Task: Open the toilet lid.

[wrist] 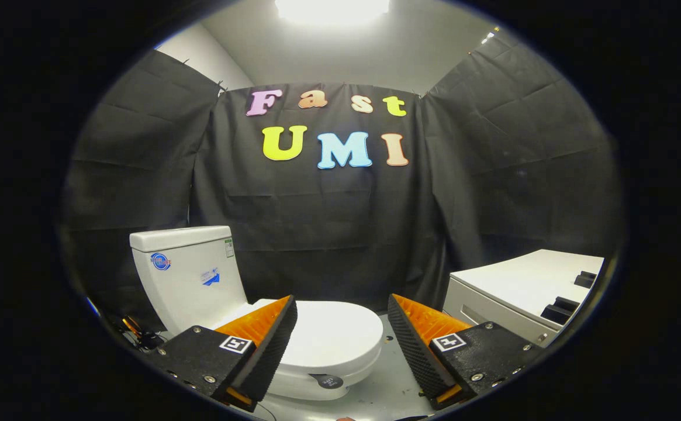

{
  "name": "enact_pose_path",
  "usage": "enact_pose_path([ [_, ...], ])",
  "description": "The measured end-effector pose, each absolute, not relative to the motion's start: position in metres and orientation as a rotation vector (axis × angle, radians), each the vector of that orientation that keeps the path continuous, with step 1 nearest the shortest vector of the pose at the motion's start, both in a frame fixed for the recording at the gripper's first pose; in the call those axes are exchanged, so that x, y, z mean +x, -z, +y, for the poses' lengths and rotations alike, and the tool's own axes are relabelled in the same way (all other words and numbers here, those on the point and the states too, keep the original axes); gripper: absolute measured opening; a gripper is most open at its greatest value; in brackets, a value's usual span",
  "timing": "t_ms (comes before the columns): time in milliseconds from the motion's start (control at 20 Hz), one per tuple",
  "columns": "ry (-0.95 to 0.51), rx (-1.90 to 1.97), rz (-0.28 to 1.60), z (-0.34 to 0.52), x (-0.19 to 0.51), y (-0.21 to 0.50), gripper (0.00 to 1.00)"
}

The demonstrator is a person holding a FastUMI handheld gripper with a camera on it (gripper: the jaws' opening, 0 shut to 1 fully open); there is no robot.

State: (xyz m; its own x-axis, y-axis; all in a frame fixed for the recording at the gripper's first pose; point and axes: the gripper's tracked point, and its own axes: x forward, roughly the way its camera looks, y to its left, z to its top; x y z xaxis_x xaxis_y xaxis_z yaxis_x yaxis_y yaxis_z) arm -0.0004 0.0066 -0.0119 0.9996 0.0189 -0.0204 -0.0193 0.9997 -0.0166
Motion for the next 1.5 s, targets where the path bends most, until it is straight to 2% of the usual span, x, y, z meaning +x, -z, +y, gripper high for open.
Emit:
enact_pose_path([
  [500, -0.045, 0.107, 0.099, -0.001, 0.011, 0.03, 0.96],
  [1500, -0.176, 0.614, 0.62, -0.003, 0.031, 0.187, 0.95],
])
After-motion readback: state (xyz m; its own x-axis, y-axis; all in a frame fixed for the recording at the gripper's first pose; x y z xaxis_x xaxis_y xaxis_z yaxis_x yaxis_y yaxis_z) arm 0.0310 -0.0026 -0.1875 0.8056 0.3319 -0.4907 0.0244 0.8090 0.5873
